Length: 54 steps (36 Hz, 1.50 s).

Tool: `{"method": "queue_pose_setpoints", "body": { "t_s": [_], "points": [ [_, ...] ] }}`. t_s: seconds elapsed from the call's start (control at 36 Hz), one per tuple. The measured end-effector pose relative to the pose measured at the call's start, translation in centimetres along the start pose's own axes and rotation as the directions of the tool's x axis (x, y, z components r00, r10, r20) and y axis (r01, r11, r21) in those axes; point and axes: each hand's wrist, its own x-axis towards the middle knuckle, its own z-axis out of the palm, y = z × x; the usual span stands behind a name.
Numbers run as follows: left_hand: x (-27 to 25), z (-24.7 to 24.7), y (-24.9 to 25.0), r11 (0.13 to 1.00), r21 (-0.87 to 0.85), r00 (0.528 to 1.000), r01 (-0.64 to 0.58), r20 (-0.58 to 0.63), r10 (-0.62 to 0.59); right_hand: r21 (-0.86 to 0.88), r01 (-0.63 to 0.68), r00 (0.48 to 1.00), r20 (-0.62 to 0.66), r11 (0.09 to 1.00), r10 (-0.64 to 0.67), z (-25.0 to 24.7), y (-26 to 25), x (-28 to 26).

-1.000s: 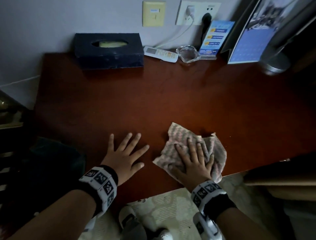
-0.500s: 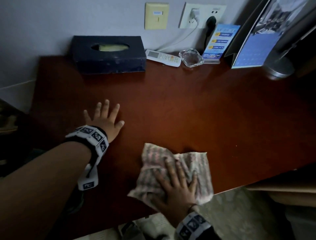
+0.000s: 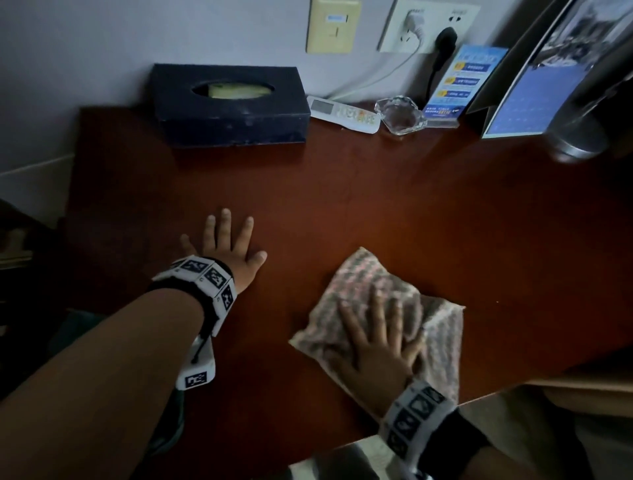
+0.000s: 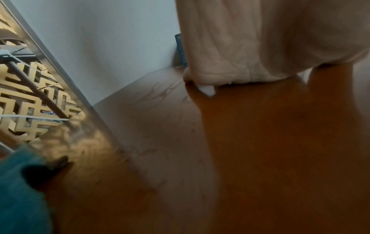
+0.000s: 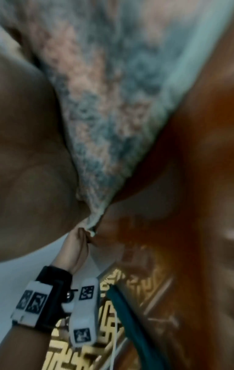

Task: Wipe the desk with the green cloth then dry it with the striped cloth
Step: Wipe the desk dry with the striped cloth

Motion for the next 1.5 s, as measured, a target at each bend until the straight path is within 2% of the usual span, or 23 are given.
{"method": "queue_pose_setpoints", "body": {
  "t_s": [0.11, 0.28, 0.36, 0.5, 0.58, 0.67, 0.75, 0.92, 1.0, 1.11, 1.22, 1.33, 1.39, 1.5],
  "points": [
    [0.0, 0.0, 0.0, 1.0, -0.006, 1.0, 0.008, 0.008, -0.008, -0.015, 0.01, 0.999, 0.033, 1.0, -0.01, -2.0, -2.3, 3.8],
    [0.1, -0.1, -0.1, 1.0, -0.021, 1.0, -0.001, 0.016, 0.002, 0.002, -0.001, 1.0, 0.02, 1.0, 0.001, -7.1, -3.1, 10.9],
    [0.2, -0.1, -0.1, 1.0, -0.029, 1.0, -0.005, 0.025, 0.006, 0.026, -0.008, 1.0, 0.026, 1.0, 0.007, -8.6, -3.3, 12.8],
    [0.0, -0.3, -0.1, 1.0, -0.028, 0.999, -0.006, 0.045, 0.008, 0.0, -0.04, 0.999, -0.004, 0.999, 0.04, -6.4, -4.6, 10.5],
    [-0.1, -0.5, 0.0, 1.0, -0.028, 0.998, 0.0, 0.06, 0.001, -0.061, 0.027, 0.999, -0.042, 0.998, -0.03, -3.9, -5.1, 7.9],
    [0.0, -0.4, 0.1, 0.999, -0.033, 0.998, 0.001, 0.065, 0.001, -0.078, 0.103, 0.995, 0.018, 0.992, -0.102, -3.9, -4.8, 7.6],
    [0.1, -0.4, 0.0, 0.999, -0.041, 0.997, 0.006, 0.083, -0.003, -0.07, 0.121, 0.992, 0.045, 0.99, -0.118, -5.5, -5.0, 10.2],
    [-0.1, -0.7, 0.0, 1.0, -0.024, 0.993, 0.002, 0.119, 0.001, -0.053, 0.094, 0.996, 0.002, 0.994, -0.094, -9.5, -6.7, 17.9],
    [0.3, -0.5, -0.1, 1.0, -0.015, 0.993, 0.003, 0.121, -0.001, -0.036, 0.103, 0.994, -0.017, 0.994, -0.104, -11.6, -5.9, 22.1],
    [0.6, -0.7, -0.2, 1.0, 0.002, 0.99, 0.01, 0.141, -0.011, -0.025, 0.021, 0.996, -0.08, 0.999, -0.023, -15.1, -1.8, 24.8],
    [0.6, -0.9, -0.2, 1.0, 0.001, 0.988, 0.004, 0.157, -0.004, -0.012, -0.165, 0.98, -0.117, 0.986, 0.163, -16.9, 3.4, 25.3],
    [0.4, -0.9, -0.1, 1.0, -0.009, 0.987, 0.006, 0.163, -0.005, 0.053, -0.276, 0.955, -0.096, 0.96, 0.28, -16.0, 2.6, 24.2],
    [0.3, -1.0, -0.1, 1.0, -0.01, 0.987, 0.007, 0.158, -0.005, 0.031, -0.237, 0.968, -0.074, 0.971, 0.239, -15.0, 0.8, 23.5],
    [0.1, -1.1, -0.1, 1.0, -0.009, 0.988, 0.018, 0.152, -0.016, 0.022, -0.063, 0.995, -0.076, 0.998, 0.064, -13.5, -3.1, 24.0]
  ]
}}
